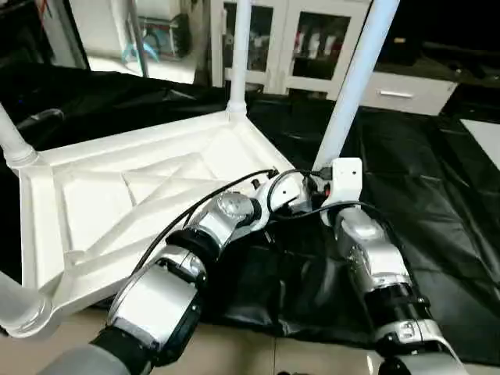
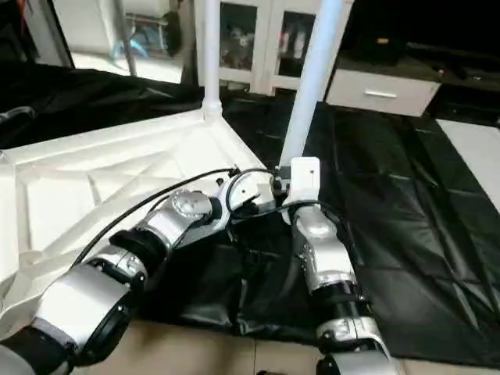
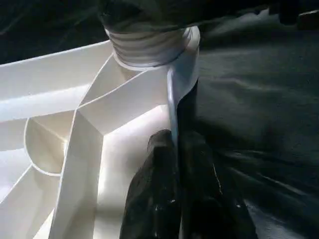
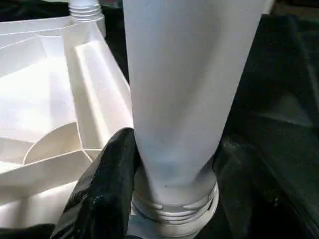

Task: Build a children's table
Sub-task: Rotate leg to tighten

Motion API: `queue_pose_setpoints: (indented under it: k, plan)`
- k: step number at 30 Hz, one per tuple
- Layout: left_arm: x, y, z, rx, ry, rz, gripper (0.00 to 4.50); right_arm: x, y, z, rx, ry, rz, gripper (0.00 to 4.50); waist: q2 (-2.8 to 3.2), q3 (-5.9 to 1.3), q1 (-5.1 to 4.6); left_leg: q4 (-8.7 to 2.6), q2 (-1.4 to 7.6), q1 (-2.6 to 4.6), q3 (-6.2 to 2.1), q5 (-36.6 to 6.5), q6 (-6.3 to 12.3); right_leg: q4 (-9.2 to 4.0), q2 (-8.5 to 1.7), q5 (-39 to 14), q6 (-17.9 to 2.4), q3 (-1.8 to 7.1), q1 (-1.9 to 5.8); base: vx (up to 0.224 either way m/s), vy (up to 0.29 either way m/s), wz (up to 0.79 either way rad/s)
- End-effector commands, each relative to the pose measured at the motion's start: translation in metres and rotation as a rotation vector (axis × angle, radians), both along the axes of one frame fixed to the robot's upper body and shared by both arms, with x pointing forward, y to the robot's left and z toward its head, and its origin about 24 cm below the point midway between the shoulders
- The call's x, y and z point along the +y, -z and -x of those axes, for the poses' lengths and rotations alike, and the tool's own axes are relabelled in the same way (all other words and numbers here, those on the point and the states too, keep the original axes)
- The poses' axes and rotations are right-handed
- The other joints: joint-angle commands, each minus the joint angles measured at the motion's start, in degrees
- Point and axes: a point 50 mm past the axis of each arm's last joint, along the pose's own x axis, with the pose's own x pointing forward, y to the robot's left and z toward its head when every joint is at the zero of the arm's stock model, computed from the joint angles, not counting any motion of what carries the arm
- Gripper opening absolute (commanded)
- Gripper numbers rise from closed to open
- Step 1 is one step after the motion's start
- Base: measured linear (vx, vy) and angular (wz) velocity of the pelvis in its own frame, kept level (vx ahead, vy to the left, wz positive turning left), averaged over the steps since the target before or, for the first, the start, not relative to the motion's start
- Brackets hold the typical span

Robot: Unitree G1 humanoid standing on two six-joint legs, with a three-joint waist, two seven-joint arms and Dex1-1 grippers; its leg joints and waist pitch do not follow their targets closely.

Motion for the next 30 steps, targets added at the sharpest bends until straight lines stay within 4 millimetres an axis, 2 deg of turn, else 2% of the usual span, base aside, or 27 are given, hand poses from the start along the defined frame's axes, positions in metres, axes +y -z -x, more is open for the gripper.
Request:
queue_pose_setpoints:
  k: [1, 3, 6, 7, 8, 9, 10, 11, 12, 15, 17, 18, 19, 20, 22, 23, 25, 26, 27, 30]
  plan:
    - [-0.022, -0.021, 0.002, -0.092, 0.130, 0.076, 0.00, 0.002, 0.004, 0.008, 0.019, -0.097, -0.053, 2.63, -0.53, -3.84, 0.74, -4.07, 1.13, 0.21, 0.36, -10.86, 5.77, -2.40, -2.03, -10.10, -12.84, 1.99, 3.44, 0.000, 0.000, 0.00]
    - [-0.018, -0.018, 0.003, -0.079, 0.144, 0.073, 0.00, -0.006, -0.003, 0.011, -0.007, -0.113, -0.055, 2.65, -0.43, -3.78, 1.38, -4.01, 1.22, 0.30, 0.48, -9.47, 6.99, -2.27, -2.04, -10.20, -13.08, 2.03, 3.55, 0.000, 0.000, 0.00]
    - [-0.009, -0.013, 0.006, -0.036, 0.193, 0.077, 0.00, -0.024, -0.011, 0.017, -0.033, -0.138, -0.015, 2.97, -0.42, -3.70, 2.30, -4.05, 1.40, 0.43, 0.61, -8.86, 6.73, -2.34, -2.16, -11.92, -12.71, 2.07, 3.61, 0.000, 0.000, 0.00]
    - [-0.004, -0.010, 0.008, 0.000, 0.233, 0.079, 0.00, -0.031, -0.014, 0.021, -0.037, -0.183, 0.008, 3.08, -0.32, -3.64, 2.54, -4.06, 1.40, 0.53, 0.64, -8.89, 6.32, -2.40, -2.07, -12.59, -12.63, 2.07, 3.58, 0.000, 0.000, 0.00]
    - [0.002, -0.006, 0.012, 0.032, 0.282, 0.083, 0.00, -0.038, -0.016, 0.026, -0.028, -0.236, 0.006, 3.08, -0.37, -3.56, 2.99, -4.11, 1.46, 0.58, 0.61, -8.58, 6.71, -2.35, -2.03, -11.96, -12.73, 2.09, 3.86, 0.000, 0.000, 0.00]
    - [0.006, -0.004, 0.015, 0.052, 0.314, 0.086, 0.00, -0.042, -0.018, 0.030, -0.021, -0.273, 0.002, 3.16, -0.26, -3.48, 3.07, -4.15, 1.64, 0.48, 0.67, -8.96, 6.78, -2.23, -2.08, -12.29, -12.77, 2.21, 3.60, 0.000, 0.000, 0.00]
    - [0.013, -0.001, 0.017, 0.083, 0.339, 0.077, 0.00, -0.046, -0.020, 0.035, -0.020, -0.338, 0.022, 3.16, -0.27, -3.47, 3.21, -4.19, 1.61, 0.60, 0.68, -9.61, 6.86, -2.37, -2.00, -13.12, -12.65, 2.10, 3.67, 0.000, 0.000, 0.00]
    - [0.019, 0.002, 0.020, 0.100, 0.363, 0.066, 0.00, -0.051, -0.022, 0.042, -0.023, -0.414, 0.052, 3.42, -0.18, -3.26, 3.47, -4.28, 1.74, 0.64, 0.71, -11.00, 6.52, -2.56, -2.04, -14.87, -12.37, 2.18, 3.52, 0.000, 0.000, 0.00]
    - [0.024, 0.005, 0.021, 0.120, 0.376, 0.058, 0.00, -0.057, -0.024, 0.048, -0.020, -0.468, 0.082, 3.42, -0.10, -3.01, 3.67, -4.48, 1.88, 0.86, 0.73, -13.42, 5.78, -2.95, -2.14, -17.95, -11.58, 2.19, 3.32, 0.000, 0.000, 0.00]
    - [0.036, 0.009, 0.026, 0.161, 0.420, 0.042, 0.00, -0.072, -0.029, 0.062, 0.003, -0.580, 0.138, 3.64, -0.15, -2.93, 3.72, -4.84, 1.98, 0.93, 0.48, -17.13, 3.89, -3.36, -2.17, -22.90, -9.48, 2.22, 3.34, 0.000, 0.000, 0.00]
    - [0.041, 0.010, 0.029, 0.176, 0.460, 0.025, 0.00, -0.079, -0.032, 0.069, 0.020, -0.638, 0.172, 3.77, -0.14, -2.77, 3.62, -4.86, 1.95, 1.21, 0.59, -18.84, 3.59, -3.62, -2.15, -24.26, -9.31, 2.31, 2.89, 0.000, 0.000, 0.00]
    - [0.041, 0.010, 0.029, 0.176, 0.460, 0.025, 0.00, -0.079, -0.032, 0.069, 0.020, -0.638, 0.172, 3.86, -0.21, -2.81, 3.46, -4.93, 1.94, 1.06, 0.50, -19.22, 3.36, -3.58, -2.17, -24.85, -9.11, 2.26, 3.00, 0.000, 0.000, 0.00]
    - [0.044, 0.011, 0.031, 0.185, 0.482, 0.017, 0.00, -0.083, -0.034, 0.072, 0.036, -0.671, 0.187, 3.97, -0.19, -2.73, 3.33, -5.01, 1.82, 0.94, 0.45, -19.77, 3.09, -3.95, -2.20, -27.37, -7.93, 2.23, 2.99, 0.000, 0.000, 0.00]
    - [0.047, 0.011, 0.033, 0.195, 0.507, 0.015, 0.00, -0.087, -0.034, 0.076, 0.057, -0.706, 0.198, 4.06, -0.12, -2.71, 3.39, -4.97, 1.86, 1.17, 0.45, -20.19, 3.03, -4.11, -2.27, -28.11, -7.79, 2.26, 2.85, 0.000, 0.000, 0.00]
    - [0.053, 0.010, 0.040, 0.223, 0.583, 0.017, 0.00, -0.092, -0.035, 0.086, 0.122, -0.813, 0.220, 4.25, -0.19, -2.70, 3.49, -4.96, 1.95, 1.18, 0.47, -20.37, 3.26, -4.14, -2.30, -28.40, -7.78, 2.37, 2.94, 0.000, 0.000, 0.00]
    - [0.055, 0.009, 0.043, 0.235, 0.613, 0.015, 0.00, -0.092, -0.034, 0.089, 0.139, -0.846, 0.234, 4.33, -0.29, -2.63, 3.54, -5.05, 2.09, 0.96, 0.47, -19.79, 3.63, -4.04, -2.38, -28.26, -7.80, 2.50, 2.99, 0.000, 0.000, 0.00]
    - [0.056, 0.008, 0.047, 0.255, 0.656, 0.015, 0.00, -0.091, -0.033, 0.090, 0.151, -0.877, 0.252, 4.47, -0.07, -2.74, 3.32, -5.08, 2.03, 0.75, 0.40, -19.16, 3.49, -3.93, -2.37, -28.23, -7.92, 2.42, 2.99, 0.000, 0.000, 0.00]
    - [0.057, 0.008, 0.049, 0.265, 0.677, 0.012, 0.00, -0.090, -0.032, 0.090, 0.156, -0.893, 0.261, 4.47, -0.01, -2.82, 3.40, -4.97, 2.05, 1.17, 0.49, -19.44, 3.23, -4.05, -2.30, -28.25, -8.06, 2.40, 2.62, 0.000, 0.000, 0.00]
    - [0.057, 0.008, 0.051, 0.270, 0.687, 0.010, 0.00, -0.089, -0.032, 0.091, 0.159, -0.904, 0.265, 4.47, -0.06, -2.87, 3.41, -4.94, 2.15, 1.27, 0.52, -19.29, 3.03, -3.88, -2.29, -27.56, -8.45, 2.45, 2.56, 0.000, 0.000, 0.00]
    - [0.055, 0.008, 0.056, 0.293, 0.724, -0.001, 0.00, -0.081, -0.027, 0.092, 0.178, -0.972, 0.274, 4.47, -0.01, -2.90, 3.73, -5.03, 2.35, 1.20, 0.68, -18.22, 2.94, -3.29, -2.03, -23.32, -10.18, 2.59, 2.65, 0.000, 0.000, 0.00]
